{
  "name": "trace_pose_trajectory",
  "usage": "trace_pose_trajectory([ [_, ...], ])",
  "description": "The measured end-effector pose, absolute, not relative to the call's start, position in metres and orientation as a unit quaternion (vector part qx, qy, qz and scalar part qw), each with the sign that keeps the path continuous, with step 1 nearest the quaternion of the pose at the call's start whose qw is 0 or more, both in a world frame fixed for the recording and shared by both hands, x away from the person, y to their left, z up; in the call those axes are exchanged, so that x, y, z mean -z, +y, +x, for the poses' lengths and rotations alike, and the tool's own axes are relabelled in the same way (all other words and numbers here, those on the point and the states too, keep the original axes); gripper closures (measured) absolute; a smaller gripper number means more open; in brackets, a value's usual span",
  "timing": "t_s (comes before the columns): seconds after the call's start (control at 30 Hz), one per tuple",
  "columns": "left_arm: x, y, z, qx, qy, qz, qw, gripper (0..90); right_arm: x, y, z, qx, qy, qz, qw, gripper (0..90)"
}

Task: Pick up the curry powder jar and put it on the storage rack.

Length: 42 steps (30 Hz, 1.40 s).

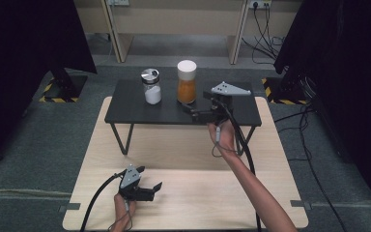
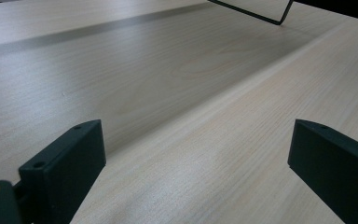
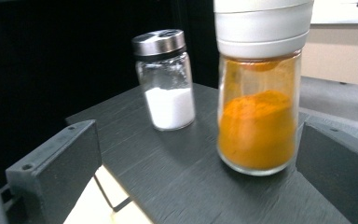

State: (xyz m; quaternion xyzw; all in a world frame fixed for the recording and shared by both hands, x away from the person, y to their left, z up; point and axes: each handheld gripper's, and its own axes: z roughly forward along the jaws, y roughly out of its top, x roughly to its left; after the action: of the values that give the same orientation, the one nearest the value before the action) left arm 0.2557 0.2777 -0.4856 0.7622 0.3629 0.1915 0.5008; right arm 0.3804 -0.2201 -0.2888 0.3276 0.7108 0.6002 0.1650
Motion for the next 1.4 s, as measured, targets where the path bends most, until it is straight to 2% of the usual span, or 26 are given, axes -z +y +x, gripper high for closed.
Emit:
trace_pose_trajectory([
  [0.13, 0.486, 0.278, 0.255, -0.192, 0.363, 0.762, 0.501, 3.2, 0.295, -0.226, 0.374, -0.608, 0.711, 0.319, 0.154, 0.3],
  [0.23, 0.486, 0.278, 0.255, -0.193, 0.362, 0.762, 0.501, 3.3, 0.308, -0.232, 0.358, -0.611, 0.717, 0.297, 0.158, 0.3],
  [0.57, 0.486, 0.277, 0.255, -0.194, 0.362, 0.762, 0.501, 3.2, 0.358, -0.246, 0.335, -0.627, 0.716, 0.281, 0.124, 0.3],
  [1.17, 0.486, 0.278, 0.254, -0.194, 0.364, 0.760, 0.501, 3.1, 0.403, -0.252, 0.319, -0.619, 0.725, 0.270, 0.136, 0.3],
  [1.4, 0.486, 0.278, 0.254, -0.194, 0.364, 0.760, 0.502, 3.1, 0.438, -0.262, 0.312, -0.610, 0.731, 0.274, 0.137, 0.3],
])
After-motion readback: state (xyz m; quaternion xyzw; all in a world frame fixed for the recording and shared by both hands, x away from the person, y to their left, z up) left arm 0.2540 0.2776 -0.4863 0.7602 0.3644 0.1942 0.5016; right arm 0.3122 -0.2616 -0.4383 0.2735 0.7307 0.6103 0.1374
